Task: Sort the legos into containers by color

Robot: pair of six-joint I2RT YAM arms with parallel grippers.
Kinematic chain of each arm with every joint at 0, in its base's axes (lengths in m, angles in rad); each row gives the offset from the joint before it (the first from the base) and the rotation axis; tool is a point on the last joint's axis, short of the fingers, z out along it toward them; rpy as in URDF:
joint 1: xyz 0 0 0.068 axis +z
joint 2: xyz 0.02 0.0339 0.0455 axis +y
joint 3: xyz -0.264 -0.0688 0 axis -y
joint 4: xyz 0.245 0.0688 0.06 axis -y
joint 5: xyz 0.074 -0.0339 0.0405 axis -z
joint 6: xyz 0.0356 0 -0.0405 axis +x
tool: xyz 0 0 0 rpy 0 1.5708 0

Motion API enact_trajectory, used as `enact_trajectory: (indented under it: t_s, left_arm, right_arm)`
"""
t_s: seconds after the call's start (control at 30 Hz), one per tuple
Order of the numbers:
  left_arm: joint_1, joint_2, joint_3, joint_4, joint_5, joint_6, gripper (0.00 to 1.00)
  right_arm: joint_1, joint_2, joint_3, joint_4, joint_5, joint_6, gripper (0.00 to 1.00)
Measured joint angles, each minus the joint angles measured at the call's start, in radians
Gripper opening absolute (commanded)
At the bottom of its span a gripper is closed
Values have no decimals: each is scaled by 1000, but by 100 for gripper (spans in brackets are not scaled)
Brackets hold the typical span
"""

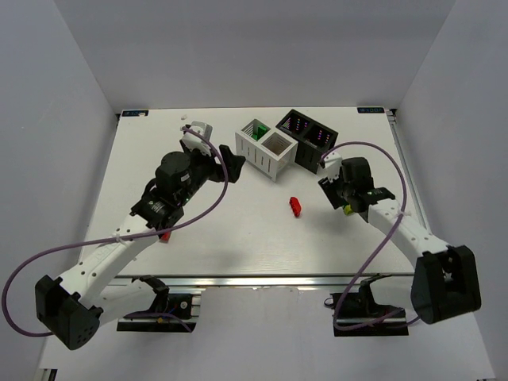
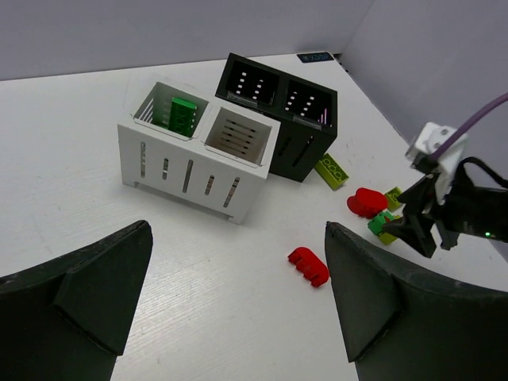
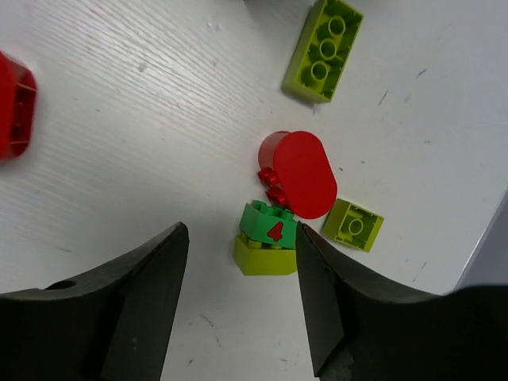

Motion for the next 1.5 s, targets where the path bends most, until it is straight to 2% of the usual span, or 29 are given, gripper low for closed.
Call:
enact_trajectory:
  t_s: [0.07, 0.17, 0.77, 1.5]
  left_arm:
    - [0, -5, 0, 3, 0, 0, 98]
    - [0, -3, 0, -1, 0, -1, 98]
    - [0, 2, 0, -2, 3, 2, 98]
    - [0, 10, 0, -2, 3, 8, 98]
  right_arm:
    - [-5, 49, 0, 0, 35, -4, 69]
    - [-14, 108, 0, 0, 78, -8, 72]
    - [-97, 239, 25, -34, 75, 8, 62]
    - [-99, 278, 32, -2, 75, 6, 59]
